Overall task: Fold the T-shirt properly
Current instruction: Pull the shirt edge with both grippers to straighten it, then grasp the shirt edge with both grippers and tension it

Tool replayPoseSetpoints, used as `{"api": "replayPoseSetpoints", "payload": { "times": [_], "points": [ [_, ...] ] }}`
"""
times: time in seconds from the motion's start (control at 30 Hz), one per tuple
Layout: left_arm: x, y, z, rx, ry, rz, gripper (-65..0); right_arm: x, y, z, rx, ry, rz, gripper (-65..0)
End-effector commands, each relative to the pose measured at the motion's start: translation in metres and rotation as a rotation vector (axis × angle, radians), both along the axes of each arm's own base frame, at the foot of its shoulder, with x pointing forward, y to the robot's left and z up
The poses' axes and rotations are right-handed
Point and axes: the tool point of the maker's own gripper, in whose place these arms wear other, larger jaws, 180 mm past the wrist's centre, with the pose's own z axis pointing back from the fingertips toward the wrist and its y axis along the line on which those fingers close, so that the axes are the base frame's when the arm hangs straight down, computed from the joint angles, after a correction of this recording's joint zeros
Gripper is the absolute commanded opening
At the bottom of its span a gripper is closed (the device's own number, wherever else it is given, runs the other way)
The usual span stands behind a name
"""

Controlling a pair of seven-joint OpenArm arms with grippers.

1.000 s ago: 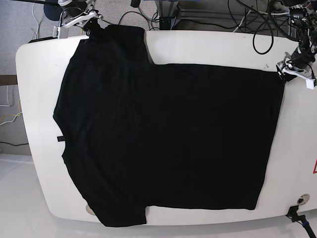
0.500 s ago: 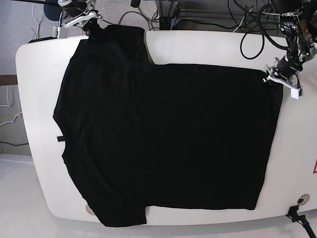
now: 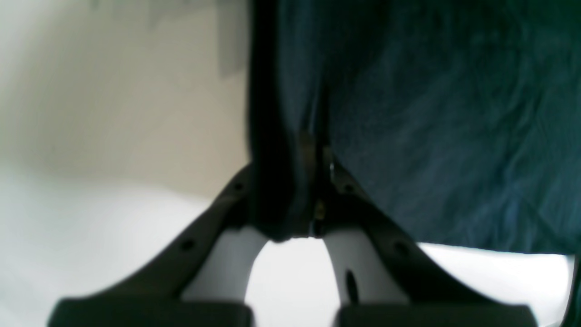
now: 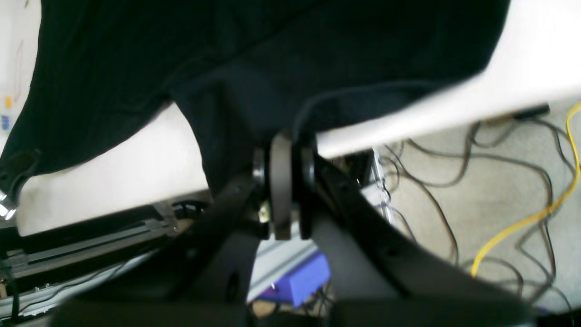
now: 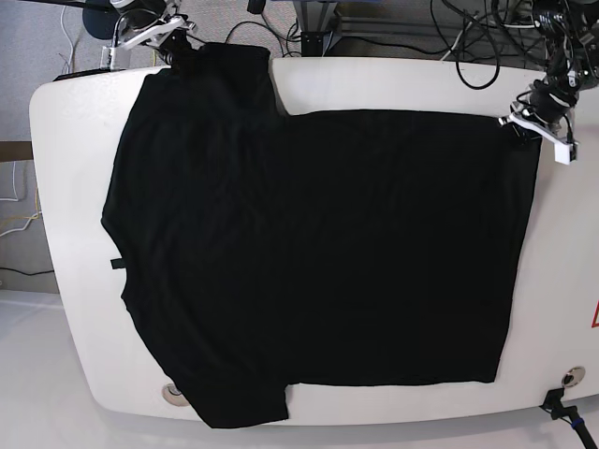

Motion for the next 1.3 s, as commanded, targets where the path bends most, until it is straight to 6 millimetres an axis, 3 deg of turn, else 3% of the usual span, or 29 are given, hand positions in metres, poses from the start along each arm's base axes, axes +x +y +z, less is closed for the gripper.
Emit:
{"api": "replayPoseSetpoints", "payload": {
  "times": [0.0,0.17,0.3,0.43,0.6,0.9,1.07,1.17,1.27],
  "points": [
    [-0.001,-0.004,0.019,0.031,-0.04,-0.045,-65.0,-0.004,0.001,0.008,0.006,-0.013,0.006,-65.0],
    [-0.037,-0.016,0.022,0.057,0.014,-0.097,-65.0,-0.02,0.012,0.016,0.082,-0.015,0.019,-65.0],
    [-0.038,-0.007,0.034,0.091,-0.006,-0.084,-65.0,-0.011,0.014,0.024,0.14,-0.05,-0.003,-65.0],
    [-0.005,-0.008,0.052,0.077,-0.108,-0.076,-65.0,0.015,0.009,0.041,0.2,-0.13,-0.002,-65.0],
    [0.04,-0.014,0.082,0.047,-0.25,-0.074,-65.0,0.064,0.003,0.07,0.277,-0.273,0.001,-65.0],
    [0.085,-0.033,0.107,0.028,-0.361,-0.117,-65.0,0.126,-0.001,0.096,0.283,-0.389,0.033,-65.0],
    [0.064,-0.031,0.085,0.031,-0.217,-0.147,-65.0,0.134,0.006,0.1,0.285,-0.398,0.072,-65.0],
    [0.035,0.0,0.078,0.067,-0.145,-0.074,-65.0,0.132,0.007,0.097,0.289,-0.389,0.07,-65.0],
    [0.014,0.027,0.078,0.104,-0.114,-0.005,-38.3,0.127,0.009,0.091,0.284,-0.37,0.061,-65.0]
  ]
}}
